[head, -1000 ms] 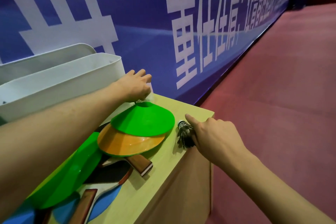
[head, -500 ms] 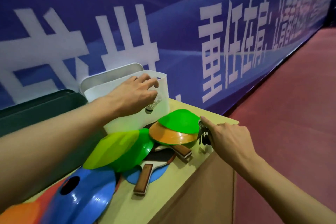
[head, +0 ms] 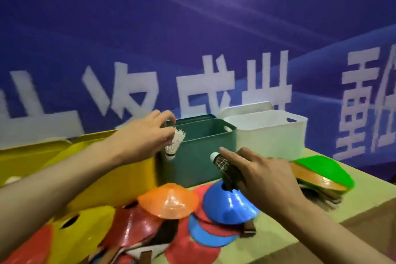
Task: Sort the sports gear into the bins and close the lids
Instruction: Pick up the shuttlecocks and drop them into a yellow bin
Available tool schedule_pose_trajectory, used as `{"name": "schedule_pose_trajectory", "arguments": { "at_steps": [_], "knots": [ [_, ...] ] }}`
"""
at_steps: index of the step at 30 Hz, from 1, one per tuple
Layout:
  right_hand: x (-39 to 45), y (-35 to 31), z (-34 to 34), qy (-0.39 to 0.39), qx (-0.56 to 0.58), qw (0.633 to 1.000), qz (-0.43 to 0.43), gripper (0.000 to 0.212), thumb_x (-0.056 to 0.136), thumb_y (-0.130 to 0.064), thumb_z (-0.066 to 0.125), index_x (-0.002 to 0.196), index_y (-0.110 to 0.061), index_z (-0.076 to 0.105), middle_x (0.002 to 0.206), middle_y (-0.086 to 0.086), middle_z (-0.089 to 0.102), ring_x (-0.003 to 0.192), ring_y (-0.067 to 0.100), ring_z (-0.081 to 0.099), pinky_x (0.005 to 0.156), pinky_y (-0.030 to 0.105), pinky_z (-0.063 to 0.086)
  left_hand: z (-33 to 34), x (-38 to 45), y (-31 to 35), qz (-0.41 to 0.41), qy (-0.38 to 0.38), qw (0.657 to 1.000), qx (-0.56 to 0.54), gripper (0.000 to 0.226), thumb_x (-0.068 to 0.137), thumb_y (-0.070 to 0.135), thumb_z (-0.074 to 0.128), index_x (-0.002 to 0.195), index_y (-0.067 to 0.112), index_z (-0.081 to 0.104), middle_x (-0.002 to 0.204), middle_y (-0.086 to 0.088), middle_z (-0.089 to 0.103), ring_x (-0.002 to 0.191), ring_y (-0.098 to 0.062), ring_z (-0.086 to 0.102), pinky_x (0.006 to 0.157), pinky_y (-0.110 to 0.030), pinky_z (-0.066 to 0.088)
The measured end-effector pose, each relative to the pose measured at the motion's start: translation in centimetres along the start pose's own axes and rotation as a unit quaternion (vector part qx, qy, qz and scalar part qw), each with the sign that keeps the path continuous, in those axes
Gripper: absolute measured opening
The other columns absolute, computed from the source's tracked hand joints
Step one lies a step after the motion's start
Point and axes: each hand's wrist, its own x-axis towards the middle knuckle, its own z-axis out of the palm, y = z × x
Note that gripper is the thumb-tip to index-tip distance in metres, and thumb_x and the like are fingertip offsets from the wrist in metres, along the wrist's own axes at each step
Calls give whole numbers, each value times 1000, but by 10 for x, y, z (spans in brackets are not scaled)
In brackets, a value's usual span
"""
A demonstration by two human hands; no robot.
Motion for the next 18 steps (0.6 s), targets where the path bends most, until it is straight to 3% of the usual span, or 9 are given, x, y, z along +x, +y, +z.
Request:
{"name": "schedule_pose_trajectory", "arguments": {
  "at_steps": [4, 6, 9, 12, 16, 18],
  "knots": [
    [37, -92, 17, -12, 57, 997, -47, 60, 79, -46, 41, 136, -42, 59, 93, -7, 67, 53, 31, 65, 41, 32, 42, -15, -114, -51, -81, -40, 996, -11, 19, 98, 41, 56, 101, 23, 61, 136, -2, 46, 111, -23, 49, 80, -44, 56],
    [57, -137, 29, -29, 68, 995, -64, 56, 83, -46, 43, 138, -45, 54, 93, -8, 66, 59, 31, 67, 46, 32, 44, -21, -163, -73, -123, -67, 990, -12, 17, 98, 40, 61, 104, 24, 64, 137, -2, 47, 116, -21, 49, 84, -41, 55],
    [82, -197, 42, -39, 84, 990, -108, 55, 90, -45, 56, 144, -48, 47, 106, -9, 67, 77, 29, 71, 54, 33, 45, -32, -227, -102, -172, -85, 981, -12, 17, 97, 39, 64, 102, 24, 66, 136, 0, 49, 117, -21, 49, 75, -31, 47],
    [100, -242, 53, -54, 119, 981, -144, 56, 96, -46, 52, 150, -49, 37, 122, -10, 66, 96, 25, 70, 62, 33, 47, -43, -281, -135, -218, -81, 973, -1, 16, 96, 39, 65, 100, 23, 67, 132, -1, 51, 112, -22, 49, 74, -35, 52],
    [104, -275, 62, -56, 142, 976, -153, 55, 92, -53, 38, 146, -50, 46, 111, -13, 72, 82, 21, 71, 52, 34, 51, -42, -320, -188, -319, -64, 946, 2, 16, 96, 39, 66, 102, 25, 68, 130, 1, 50, 113, -21, 46, 80, -45, 56],
    [103, -284, 62, -54, 143, 975, -159, 54, 90, -53, 36, 142, -49, 51, 104, -14, 73, 74, 18, 70, 46, 31, 49, -27, -327, -210, -366, -101, 925, 11, 22, 97, 41, 63, 109, 23, 69, 133, 0, 49, 117, -21, 43, 84, -46, 56]
  ]
}}
